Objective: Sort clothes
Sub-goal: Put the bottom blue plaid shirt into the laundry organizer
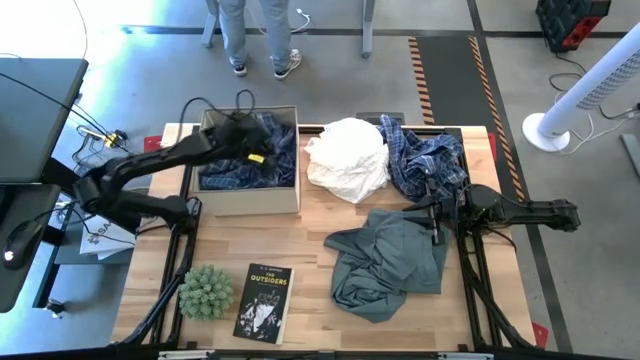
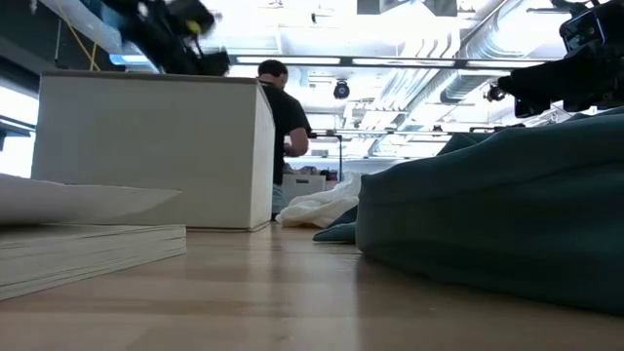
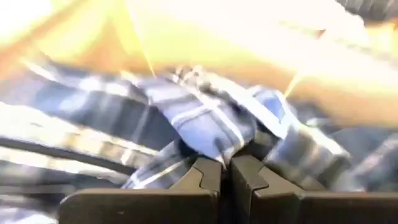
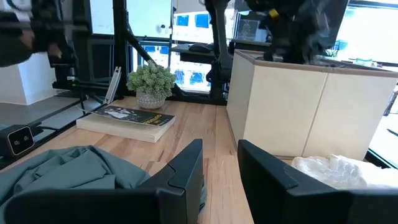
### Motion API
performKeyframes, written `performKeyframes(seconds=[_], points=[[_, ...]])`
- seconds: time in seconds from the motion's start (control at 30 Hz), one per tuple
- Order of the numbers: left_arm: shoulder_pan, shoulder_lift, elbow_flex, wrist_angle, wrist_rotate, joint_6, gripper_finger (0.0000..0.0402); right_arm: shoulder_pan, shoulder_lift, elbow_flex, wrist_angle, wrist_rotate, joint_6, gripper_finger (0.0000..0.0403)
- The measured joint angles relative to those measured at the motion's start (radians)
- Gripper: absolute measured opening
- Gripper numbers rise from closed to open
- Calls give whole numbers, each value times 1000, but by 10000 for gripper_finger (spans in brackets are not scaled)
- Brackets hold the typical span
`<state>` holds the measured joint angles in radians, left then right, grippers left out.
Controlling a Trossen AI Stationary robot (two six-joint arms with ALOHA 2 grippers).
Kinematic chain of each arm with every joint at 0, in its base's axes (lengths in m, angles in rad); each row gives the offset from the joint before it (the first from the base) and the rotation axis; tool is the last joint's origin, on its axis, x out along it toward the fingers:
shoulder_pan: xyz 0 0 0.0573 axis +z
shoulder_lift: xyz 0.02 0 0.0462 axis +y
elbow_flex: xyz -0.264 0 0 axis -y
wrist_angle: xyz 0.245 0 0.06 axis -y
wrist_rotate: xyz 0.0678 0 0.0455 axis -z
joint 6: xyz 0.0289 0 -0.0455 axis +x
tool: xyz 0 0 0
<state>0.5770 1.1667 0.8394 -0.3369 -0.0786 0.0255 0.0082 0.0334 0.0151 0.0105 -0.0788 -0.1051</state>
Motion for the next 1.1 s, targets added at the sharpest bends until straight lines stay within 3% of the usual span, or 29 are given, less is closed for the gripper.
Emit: performKeyframes(seconds=[0.2,0.37,0.57,0.73,0.93,1.1], points=[[-180,-221,-7,-15,-272,-107,1,0,0,0,0,0,0,99],[-277,-284,-72,-45,-438,-195,1,0,0,0,0,0,0,99],[-207,-214,-218,9,-443,-261,0,0,0,0,0,0,0,99],[-114,-118,-296,113,-297,-284,0,0,0,0,0,0,0,99],[-74,-68,-306,192,-267,-212,8,0,0,0,0,0,0,99],[-73,-141,-276,215,-240,-170,54,0,0,0,0,0,0,99]])
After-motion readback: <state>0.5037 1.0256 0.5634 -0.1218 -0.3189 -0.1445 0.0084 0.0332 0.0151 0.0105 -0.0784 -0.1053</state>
